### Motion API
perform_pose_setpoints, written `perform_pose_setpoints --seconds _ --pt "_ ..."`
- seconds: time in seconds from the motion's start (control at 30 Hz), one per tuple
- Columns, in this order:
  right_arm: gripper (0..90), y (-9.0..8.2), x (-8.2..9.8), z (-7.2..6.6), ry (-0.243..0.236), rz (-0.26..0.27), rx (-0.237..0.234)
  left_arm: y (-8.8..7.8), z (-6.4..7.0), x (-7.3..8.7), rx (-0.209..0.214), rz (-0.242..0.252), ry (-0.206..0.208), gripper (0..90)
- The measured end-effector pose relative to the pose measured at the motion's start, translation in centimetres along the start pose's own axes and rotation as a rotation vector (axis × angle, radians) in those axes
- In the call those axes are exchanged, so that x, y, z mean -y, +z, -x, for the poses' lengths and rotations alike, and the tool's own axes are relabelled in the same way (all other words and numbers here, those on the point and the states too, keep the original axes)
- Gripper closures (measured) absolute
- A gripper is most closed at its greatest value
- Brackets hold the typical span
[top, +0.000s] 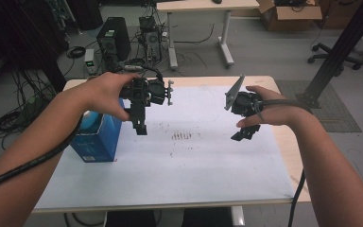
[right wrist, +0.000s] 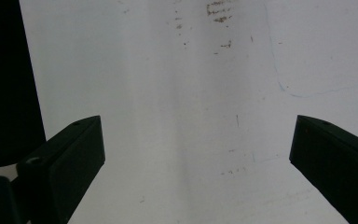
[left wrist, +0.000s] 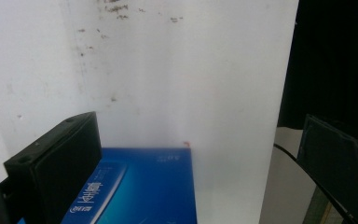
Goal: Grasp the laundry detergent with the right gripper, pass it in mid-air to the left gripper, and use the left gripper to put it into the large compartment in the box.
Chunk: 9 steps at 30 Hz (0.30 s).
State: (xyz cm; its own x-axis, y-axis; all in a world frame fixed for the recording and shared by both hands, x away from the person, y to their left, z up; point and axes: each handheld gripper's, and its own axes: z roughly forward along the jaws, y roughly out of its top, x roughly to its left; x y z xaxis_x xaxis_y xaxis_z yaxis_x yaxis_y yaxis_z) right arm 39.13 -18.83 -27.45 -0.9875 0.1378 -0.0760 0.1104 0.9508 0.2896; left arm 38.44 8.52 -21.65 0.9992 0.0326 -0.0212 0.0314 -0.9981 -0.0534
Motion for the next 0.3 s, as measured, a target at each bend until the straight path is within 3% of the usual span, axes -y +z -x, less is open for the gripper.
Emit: perform_pose_setpoints --seconds 0.3 --pt "3.1 0.14 -0.14 -0.21 -0.002 0.009 0.004 0.03 0.16 0.13 -0.001 0.018 -0.007 0.2"
